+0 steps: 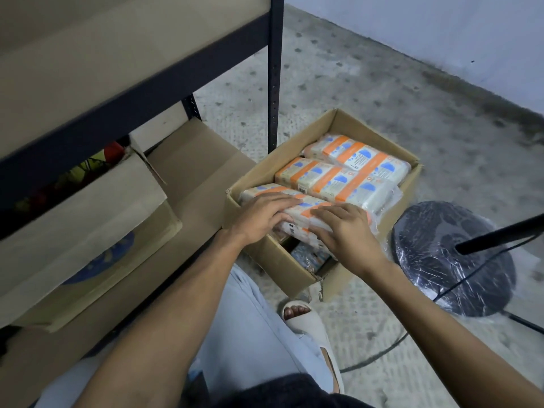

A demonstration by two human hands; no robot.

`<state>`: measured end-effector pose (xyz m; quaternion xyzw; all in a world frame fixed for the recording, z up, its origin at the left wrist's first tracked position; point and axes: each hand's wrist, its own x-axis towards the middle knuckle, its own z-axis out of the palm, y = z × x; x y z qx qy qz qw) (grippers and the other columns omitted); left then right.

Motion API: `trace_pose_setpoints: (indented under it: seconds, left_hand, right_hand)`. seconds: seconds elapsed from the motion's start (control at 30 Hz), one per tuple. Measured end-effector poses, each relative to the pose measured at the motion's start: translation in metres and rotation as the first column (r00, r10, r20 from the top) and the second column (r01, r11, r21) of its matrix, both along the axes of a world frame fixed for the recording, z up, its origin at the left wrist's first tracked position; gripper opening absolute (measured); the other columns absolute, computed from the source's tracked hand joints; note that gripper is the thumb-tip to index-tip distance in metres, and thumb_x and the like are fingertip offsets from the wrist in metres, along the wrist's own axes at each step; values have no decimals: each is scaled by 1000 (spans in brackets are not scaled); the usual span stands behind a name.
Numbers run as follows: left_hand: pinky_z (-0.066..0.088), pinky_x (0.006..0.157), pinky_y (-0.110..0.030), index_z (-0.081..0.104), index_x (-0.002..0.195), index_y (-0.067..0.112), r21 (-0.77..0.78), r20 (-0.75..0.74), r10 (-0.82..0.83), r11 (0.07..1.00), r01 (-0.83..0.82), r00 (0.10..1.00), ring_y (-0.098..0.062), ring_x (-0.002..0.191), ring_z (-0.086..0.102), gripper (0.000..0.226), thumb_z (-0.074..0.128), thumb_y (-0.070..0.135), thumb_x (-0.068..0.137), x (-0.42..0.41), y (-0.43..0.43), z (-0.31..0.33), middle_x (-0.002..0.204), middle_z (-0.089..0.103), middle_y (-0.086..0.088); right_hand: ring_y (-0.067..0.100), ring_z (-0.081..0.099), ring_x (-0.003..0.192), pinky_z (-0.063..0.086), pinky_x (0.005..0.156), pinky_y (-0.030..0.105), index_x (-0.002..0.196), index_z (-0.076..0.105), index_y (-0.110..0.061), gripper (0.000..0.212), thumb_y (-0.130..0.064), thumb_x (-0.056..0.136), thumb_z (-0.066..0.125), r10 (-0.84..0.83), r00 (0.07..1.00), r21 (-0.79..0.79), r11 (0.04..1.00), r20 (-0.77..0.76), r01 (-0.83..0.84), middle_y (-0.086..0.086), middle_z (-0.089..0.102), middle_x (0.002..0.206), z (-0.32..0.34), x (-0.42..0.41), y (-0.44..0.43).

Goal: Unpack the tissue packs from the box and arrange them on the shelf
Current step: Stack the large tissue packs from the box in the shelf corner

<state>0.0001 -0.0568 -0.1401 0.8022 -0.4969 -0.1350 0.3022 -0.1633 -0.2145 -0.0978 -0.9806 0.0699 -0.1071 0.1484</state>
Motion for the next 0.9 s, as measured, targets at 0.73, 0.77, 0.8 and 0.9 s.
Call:
trace_pose_setpoints:
  seconds: [0.73,0.77,0.8,0.9]
  left_hand:
    - [27,114,-32,62,126,15,-332,433,173,943,-22,884,-18,127,49,36,49,30,96,-17,30,195,129,62,-1]
    - [27,114,-33,62,126,15,-347,456,187,938,-20,870,-17,126,50,36,49,30,96,-16,33,208,129,62,-1]
    - [27,114,-31,62,126,15,-358,478,201,933,-20,855,-16,125,50,36,50,29,95,-15,36,221,128,62,0]
    - [30,112,-29,62,127,15,-383,516,231,923,-19,824,-15,124,51,34,52,24,95,-8,45,256,128,62,0]
  right_hand:
    - [27,61,107,46,89,46,116,66,-18,30,-33,91,60,96,862,-93,994,498,-57,2,68,115,158,-13,18]
    - [27,61,107,45,90,44,116,66,-17,30,-32,91,61,103,845,-110,993,525,-52,2,68,115,169,-12,21]
    - [27,61,107,44,90,43,116,66,-17,30,-31,90,61,108,828,-127,991,550,-45,2,68,116,179,-10,24]
    - [27,61,104,43,88,41,114,67,-15,28,-28,90,62,123,769,-129,990,628,-53,3,69,114,209,-1,34]
